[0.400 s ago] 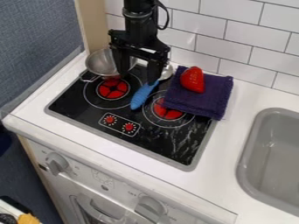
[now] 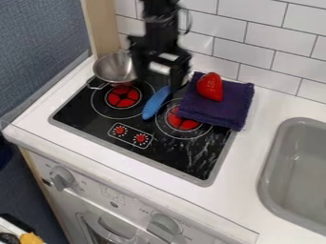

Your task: Put the red object in the silver pot

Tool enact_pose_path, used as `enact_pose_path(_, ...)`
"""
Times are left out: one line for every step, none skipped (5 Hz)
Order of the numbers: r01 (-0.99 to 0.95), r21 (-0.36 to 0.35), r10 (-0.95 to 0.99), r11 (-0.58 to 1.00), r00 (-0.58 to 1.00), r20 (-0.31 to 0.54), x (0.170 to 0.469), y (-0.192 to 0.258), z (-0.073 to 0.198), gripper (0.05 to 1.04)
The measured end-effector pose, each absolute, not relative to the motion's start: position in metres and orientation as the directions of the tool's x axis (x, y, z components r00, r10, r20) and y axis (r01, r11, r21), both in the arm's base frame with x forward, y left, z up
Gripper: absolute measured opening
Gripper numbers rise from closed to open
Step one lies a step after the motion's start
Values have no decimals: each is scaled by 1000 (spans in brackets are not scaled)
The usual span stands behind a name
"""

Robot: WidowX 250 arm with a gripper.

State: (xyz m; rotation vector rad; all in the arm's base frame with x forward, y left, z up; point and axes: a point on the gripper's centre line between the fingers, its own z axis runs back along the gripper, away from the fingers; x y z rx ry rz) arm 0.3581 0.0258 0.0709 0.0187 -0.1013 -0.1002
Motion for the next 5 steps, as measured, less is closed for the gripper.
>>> enact_pose_path(224, 18, -224, 975, 965, 140, 384, -13, 78, 999)
enact_pose_path(272, 2, -269, 962, 953, 140, 404, -38, 73, 999)
enact_pose_path(259, 6, -258, 966, 961, 102, 415, -41, 60, 999)
enact_pose_path(250, 42, -252, 967, 966, 51, 414, -34, 47, 999)
enact_pose_path(241, 61, -243, 969, 970, 29, 410, -23, 42, 999)
